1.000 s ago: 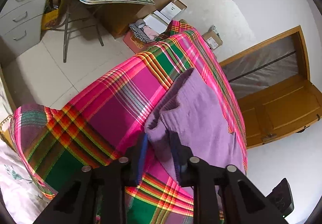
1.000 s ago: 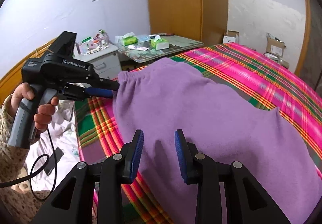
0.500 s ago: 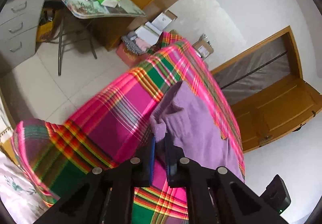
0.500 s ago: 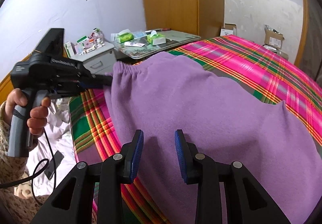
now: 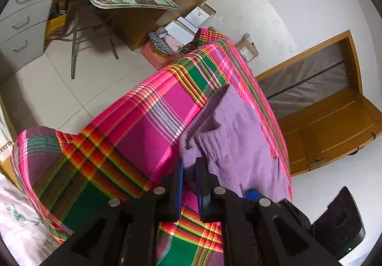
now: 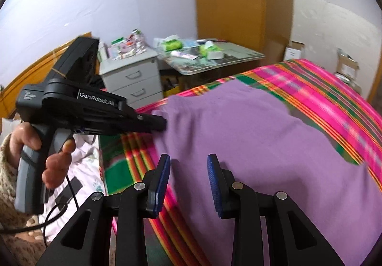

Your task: Fold clothes

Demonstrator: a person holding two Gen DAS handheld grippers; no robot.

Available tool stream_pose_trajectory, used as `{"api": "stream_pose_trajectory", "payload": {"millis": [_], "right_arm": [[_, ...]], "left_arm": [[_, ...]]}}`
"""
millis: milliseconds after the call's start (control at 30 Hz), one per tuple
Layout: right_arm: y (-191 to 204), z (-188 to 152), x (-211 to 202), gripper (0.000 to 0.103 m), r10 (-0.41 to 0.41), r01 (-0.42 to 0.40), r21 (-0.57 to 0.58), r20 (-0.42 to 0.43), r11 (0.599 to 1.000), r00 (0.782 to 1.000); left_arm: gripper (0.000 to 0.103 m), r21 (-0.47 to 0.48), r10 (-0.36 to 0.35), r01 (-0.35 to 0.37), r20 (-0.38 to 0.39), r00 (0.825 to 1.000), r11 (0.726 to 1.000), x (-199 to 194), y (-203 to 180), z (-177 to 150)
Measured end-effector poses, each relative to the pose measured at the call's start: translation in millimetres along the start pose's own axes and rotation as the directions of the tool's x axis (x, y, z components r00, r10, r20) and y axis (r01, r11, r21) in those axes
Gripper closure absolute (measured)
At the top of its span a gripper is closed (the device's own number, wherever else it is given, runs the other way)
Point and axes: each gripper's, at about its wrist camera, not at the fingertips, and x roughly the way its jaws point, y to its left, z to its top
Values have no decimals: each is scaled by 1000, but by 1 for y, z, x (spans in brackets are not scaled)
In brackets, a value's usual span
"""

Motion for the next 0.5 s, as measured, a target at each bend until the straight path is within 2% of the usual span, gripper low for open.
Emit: {"api": "stream_pose_trajectory", "payload": {"millis": [233, 267, 333, 367, 500], "right_arm": [[7, 16, 28, 70, -35, 35, 4, -37, 999, 999], [8, 17, 30, 73, -29, 30, 1, -40, 1000, 999], [9, 18, 33, 93, -39, 39, -10, -52, 999, 998], [10, 18, 35, 98, -53, 52, -19, -57, 998, 997], [16, 25, 30, 100, 8, -9, -23, -28, 1000, 1000]], "left_arm": [[93, -2, -19, 19, -5, 1000, 1000, 0, 0, 1], [93, -6, -25, 25, -2, 1000, 1000, 0, 1, 2], [93, -11, -36, 36, 3, 999, 999, -1, 2, 3], [93, -14, -42, 42, 5, 999, 999, -2, 2, 4], [93, -6, -46, 46, 9, 999, 999, -3, 2, 3]]}}
